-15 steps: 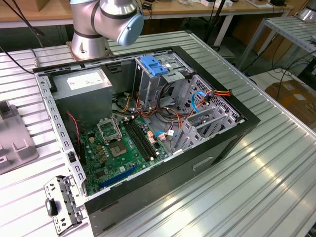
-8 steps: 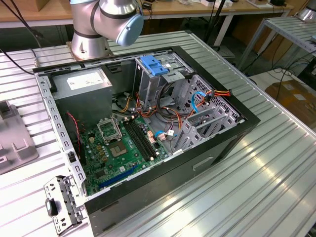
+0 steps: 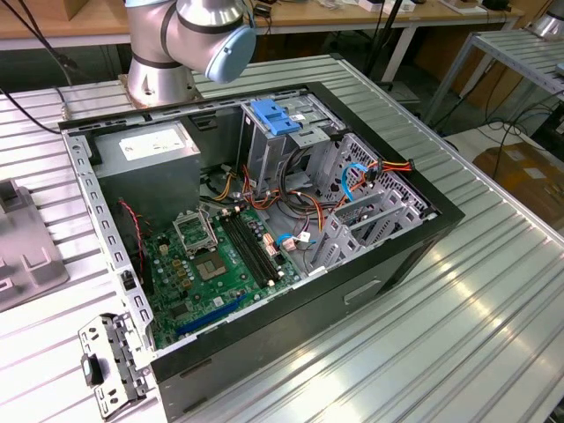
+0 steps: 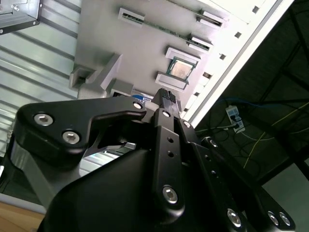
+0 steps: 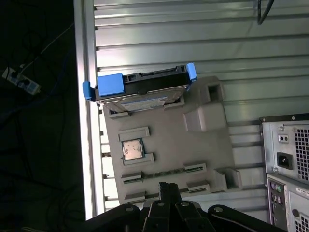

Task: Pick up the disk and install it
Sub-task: 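Reach for the disk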

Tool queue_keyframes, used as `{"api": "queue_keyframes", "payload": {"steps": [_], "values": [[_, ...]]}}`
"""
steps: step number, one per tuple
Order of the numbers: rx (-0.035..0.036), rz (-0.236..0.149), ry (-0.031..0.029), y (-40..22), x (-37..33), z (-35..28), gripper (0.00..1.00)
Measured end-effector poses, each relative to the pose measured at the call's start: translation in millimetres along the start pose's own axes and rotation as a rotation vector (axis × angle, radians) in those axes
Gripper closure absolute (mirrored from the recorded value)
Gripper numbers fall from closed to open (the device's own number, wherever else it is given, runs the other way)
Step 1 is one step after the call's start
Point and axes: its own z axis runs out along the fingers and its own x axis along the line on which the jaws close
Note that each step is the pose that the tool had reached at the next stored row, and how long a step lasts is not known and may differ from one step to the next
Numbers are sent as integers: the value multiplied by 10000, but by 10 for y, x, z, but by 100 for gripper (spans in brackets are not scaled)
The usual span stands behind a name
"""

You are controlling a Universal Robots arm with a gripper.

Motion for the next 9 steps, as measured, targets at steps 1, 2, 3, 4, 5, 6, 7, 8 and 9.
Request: {"api": "queue_keyframes", "payload": {"steps": [1,2,3,4,5,6,7,8,9], "values": [[0,1,0,17,2,11,89],[0,1,0,28,3,20,89],[0,1,-1,35,4,27,89],[-1,0,-1,45,4,38,89],[0,0,-1,51,5,46,89],[0,0,0,61,6,55,89],[0,0,0,69,7,62,89],[-1,0,-1,78,8,70,89],[0,0,-1,88,9,77,89]]}}
